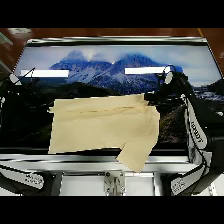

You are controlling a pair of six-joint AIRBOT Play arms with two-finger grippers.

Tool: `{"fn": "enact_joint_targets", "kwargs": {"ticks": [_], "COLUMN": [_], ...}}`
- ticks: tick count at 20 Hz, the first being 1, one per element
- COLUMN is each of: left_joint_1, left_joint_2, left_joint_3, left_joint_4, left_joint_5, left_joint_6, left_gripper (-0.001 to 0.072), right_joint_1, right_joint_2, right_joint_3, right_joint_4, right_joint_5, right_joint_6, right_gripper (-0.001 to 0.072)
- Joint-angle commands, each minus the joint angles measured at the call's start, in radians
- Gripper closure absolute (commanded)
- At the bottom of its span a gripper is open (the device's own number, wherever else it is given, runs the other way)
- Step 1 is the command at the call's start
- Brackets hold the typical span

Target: Fold the shirts.

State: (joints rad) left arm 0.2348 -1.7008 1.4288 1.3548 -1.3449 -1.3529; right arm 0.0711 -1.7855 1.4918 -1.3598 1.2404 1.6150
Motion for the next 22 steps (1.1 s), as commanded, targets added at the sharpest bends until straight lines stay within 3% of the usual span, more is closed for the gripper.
{"fn": "enact_joint_targets", "kwargs": {"ticks": [1, 2, 3, 4, 5, 6, 7, 10, 13, 17, 22], "left_joint_1": [0.000, 0.000, 0.000, 0.000, 0.002, 0.007, 0.016, 0.077, 0.208, 0.356, 0.386], "left_joint_2": [-0.021, -0.027, -0.032, -0.033, -0.031, -0.029, -0.028, 0.046, 0.188, 0.355, 0.409], "left_joint_3": [0.000, 0.000, 0.000, 0.000, 0.000, 0.005, 0.018, 0.030, -0.107, -0.571, -0.819], "left_joint_4": [-0.024, -0.023, -0.023, -0.020, -0.010, 0.018, 0.057, 0.083, -0.051, -0.180, -0.186], "left_joint_5": [-0.015, -0.022, -0.031, -0.045, -0.065, -0.099, -0.148, -0.246, -0.237, -0.156, 0.035], "left_joint_6": [-0.053, -0.056, -0.060, -0.066, -0.070, -0.070, -0.069, -0.004, -0.001, 0.154, 0.182], "left_gripper": [0.0673, 0.0673, 0.0662, 0.0543, 0.0300, 0.0110, 0.0094, 0.0095, 0.0095, 0.0094, 0.0087], "right_joint_1": [0.000, 0.000, 0.000, 0.000, 0.000, -0.002, -0.008, -0.063, -0.220, -0.419, -0.443], "right_joint_2": [-0.025, -0.024, -0.023, -0.019, -0.008, 0.010, 0.040, 0.161, 0.281, 0.486, 0.607], "right_joint_3": [0.000, 0.000, 0.000, 0.000, 0.001, 0.001, 0.001, 0.001, -0.066, -0.401, -0.620], "right_joint_4": [0.037, 0.038, 0.039, 0.042, 0.041, 0.031, -0.004, -0.229, -0.171, 0.116, 0.153], "right_joint_5": [0.018, 0.018, 0.014, 0.018, 0.037, 0.059, 0.097, 0.282, 0.391, 0.263, 0.124], "right_joint_6": [0.046, 0.045, 0.044, 0.028, -0.011, -0.047, -0.070, -0.092, -0.121, -0.214, -0.241], "right_gripper": [0.0645, 0.0644, 0.0579, 0.0304, 0.0071, 0.0065, 0.0065, 0.0066, 0.0067, 0.0066, 0.0066]}}
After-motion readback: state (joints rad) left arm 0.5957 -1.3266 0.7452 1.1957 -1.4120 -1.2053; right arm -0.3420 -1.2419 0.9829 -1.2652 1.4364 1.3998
